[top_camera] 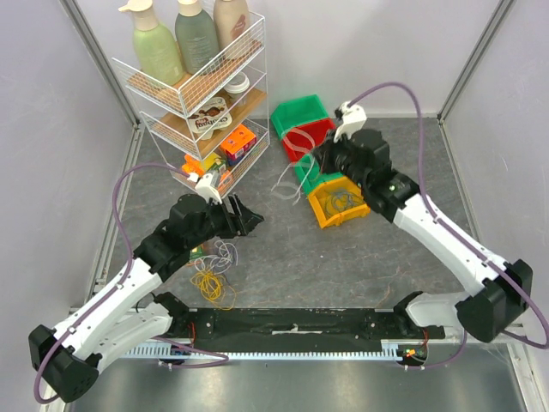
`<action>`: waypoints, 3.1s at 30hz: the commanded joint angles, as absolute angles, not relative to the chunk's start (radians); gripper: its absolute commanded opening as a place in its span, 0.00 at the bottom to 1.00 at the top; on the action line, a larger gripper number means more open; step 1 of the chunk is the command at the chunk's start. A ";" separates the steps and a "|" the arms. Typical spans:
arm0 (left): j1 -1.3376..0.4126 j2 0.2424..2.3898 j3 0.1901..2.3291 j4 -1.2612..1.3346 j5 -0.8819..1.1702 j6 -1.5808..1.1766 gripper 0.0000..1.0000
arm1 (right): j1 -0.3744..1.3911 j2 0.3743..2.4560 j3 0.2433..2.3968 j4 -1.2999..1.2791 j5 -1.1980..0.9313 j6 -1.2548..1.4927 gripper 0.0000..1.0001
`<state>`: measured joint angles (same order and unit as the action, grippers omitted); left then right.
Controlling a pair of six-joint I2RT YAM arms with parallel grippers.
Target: Untangle the cables
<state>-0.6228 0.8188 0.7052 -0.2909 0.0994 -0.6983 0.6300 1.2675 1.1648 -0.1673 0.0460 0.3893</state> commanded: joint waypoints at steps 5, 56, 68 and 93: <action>-0.618 0.801 0.684 -0.359 0.034 -0.686 0.77 | 0.448 1.552 1.379 -0.016 0.158 0.410 0.00; -0.617 0.864 0.719 -0.670 -0.166 -0.821 0.76 | 0.365 2.106 1.726 -0.089 0.247 0.540 0.00; -0.617 0.793 0.706 -0.660 -0.138 -0.808 0.75 | 0.342 2.354 2.100 -0.144 0.282 0.468 0.00; -0.618 0.781 0.638 -0.578 -0.074 -0.833 0.74 | 0.357 2.008 1.655 -0.198 0.161 0.314 0.20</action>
<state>-0.6228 0.8085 0.6556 -0.6174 -0.0853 -0.7963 0.3599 2.0991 1.6867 -0.1703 0.1879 0.3447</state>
